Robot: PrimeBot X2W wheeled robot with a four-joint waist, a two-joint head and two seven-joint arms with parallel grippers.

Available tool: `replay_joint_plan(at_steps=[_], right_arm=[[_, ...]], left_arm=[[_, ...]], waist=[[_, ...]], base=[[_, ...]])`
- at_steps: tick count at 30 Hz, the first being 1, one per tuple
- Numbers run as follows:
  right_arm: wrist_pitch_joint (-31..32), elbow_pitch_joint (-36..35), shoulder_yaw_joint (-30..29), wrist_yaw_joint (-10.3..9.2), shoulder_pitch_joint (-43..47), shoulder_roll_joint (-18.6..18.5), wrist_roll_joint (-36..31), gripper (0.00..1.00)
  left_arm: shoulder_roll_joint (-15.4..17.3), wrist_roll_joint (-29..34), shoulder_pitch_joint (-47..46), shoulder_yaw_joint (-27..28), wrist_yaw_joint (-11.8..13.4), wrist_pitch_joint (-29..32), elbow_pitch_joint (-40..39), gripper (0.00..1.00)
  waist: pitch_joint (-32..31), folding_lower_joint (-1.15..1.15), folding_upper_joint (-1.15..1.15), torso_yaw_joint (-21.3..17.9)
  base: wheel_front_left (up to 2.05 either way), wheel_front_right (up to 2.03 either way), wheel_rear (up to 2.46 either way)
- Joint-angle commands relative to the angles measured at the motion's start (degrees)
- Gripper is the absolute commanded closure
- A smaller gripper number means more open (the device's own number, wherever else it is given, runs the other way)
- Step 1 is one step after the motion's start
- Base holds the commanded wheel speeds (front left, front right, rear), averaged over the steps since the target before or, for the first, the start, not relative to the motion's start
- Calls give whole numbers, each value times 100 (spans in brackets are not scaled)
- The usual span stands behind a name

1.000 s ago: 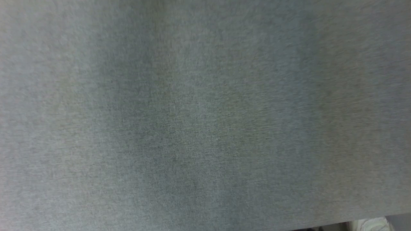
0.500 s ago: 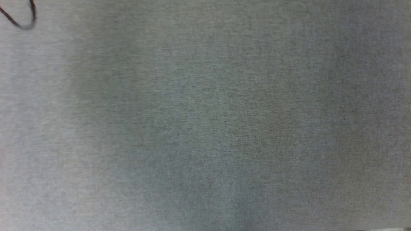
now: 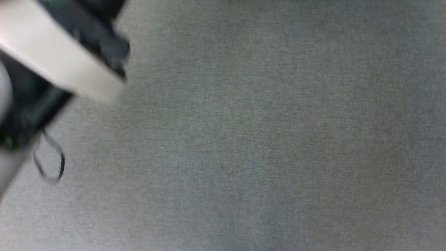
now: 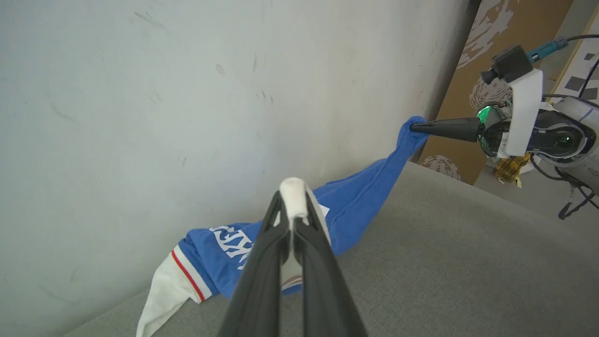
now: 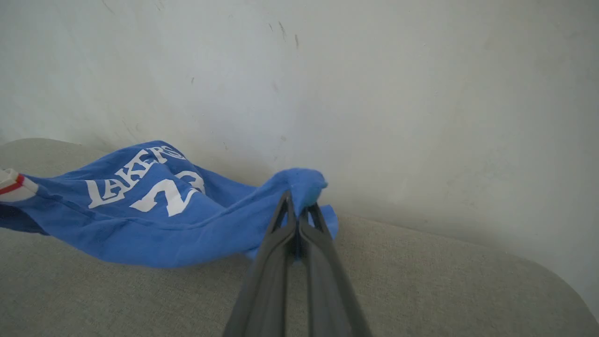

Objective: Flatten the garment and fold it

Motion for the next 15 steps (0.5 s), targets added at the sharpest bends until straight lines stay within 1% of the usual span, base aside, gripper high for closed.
replay_joint_plan(at_steps=[1, 5, 8, 11, 13, 15], right_arm=[[159, -287, -245, -5, 543, 21, 48, 100], [401, -791, -878, -5, 1648, 289, 87, 100], [499, -1045, -1262, -5, 2346, 534, 51, 100], [581, -1249, -1545, -5, 2960, 750, 18, 100], [628, -1360, -1621, -5, 3351, 825, -8, 100], [649, -1436, -1661, -5, 3744, 897, 9, 100]], left_arm=[[159, -35, 470, -24, 205, -81, -283, 100], [429, 102, 1524, -167, 626, -422, -707, 100], [519, 202, 2303, -362, 885, -725, -822, 100], [542, 194, 3020, -604, 1067, -952, -863, 100], [512, 137, 3435, -741, 1172, -1090, -867, 100], [545, 110, 3801, -966, 1211, -1068, -827, 100]], waist=[[-172, 2, -1, 75], [-368, 2, -1, 58], [-511, 2, -1, 42], [-635, 2, -1, 43], [-732, 2, -1, 47], [-850, 2, -1, 59]], base=[[0, 0, 0], [0, 0, 0], [0, 0, 0], [0, 0, 0], [0, 0, 0], [0, 0, 0]])
